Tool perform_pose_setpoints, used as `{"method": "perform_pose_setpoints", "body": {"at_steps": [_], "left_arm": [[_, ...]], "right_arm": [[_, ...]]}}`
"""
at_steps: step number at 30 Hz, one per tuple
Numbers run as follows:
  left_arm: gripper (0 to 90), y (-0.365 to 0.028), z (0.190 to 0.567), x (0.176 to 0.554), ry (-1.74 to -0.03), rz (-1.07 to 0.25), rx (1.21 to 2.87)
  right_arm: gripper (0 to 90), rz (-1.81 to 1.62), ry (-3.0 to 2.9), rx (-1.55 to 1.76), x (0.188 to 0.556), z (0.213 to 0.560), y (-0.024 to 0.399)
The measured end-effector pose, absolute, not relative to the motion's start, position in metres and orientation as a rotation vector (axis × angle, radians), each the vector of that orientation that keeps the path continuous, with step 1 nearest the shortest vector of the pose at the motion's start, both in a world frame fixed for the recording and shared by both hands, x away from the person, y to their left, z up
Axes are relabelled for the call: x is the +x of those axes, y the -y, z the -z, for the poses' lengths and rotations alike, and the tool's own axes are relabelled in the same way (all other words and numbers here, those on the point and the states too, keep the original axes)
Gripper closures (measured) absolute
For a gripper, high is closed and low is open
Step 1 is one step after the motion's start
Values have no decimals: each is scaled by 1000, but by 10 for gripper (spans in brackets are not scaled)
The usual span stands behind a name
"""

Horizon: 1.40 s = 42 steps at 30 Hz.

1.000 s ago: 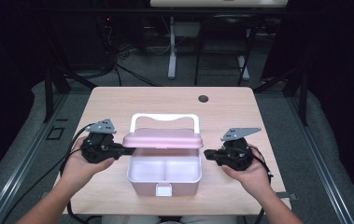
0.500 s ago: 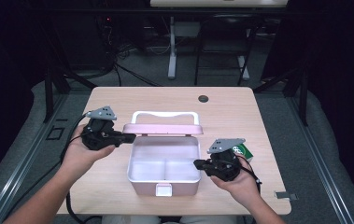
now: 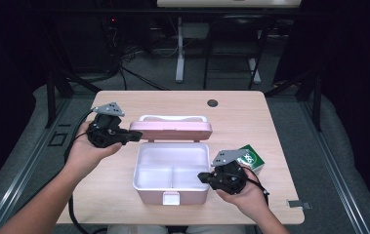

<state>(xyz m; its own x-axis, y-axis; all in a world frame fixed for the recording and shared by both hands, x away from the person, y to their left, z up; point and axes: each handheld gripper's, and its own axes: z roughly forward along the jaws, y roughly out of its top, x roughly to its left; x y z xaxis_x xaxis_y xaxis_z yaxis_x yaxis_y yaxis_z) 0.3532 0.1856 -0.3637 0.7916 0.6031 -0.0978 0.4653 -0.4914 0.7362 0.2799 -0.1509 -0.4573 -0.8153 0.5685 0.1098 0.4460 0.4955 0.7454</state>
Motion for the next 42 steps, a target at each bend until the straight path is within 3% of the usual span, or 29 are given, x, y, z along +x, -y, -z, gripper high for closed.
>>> {"method": "perform_pose_setpoints", "body": {"at_steps": [42], "left_arm": [[899,-177,352,388,-860,-271,2212]], "right_arm": [[887,-1192,-2616,873,280,465,149]]}}
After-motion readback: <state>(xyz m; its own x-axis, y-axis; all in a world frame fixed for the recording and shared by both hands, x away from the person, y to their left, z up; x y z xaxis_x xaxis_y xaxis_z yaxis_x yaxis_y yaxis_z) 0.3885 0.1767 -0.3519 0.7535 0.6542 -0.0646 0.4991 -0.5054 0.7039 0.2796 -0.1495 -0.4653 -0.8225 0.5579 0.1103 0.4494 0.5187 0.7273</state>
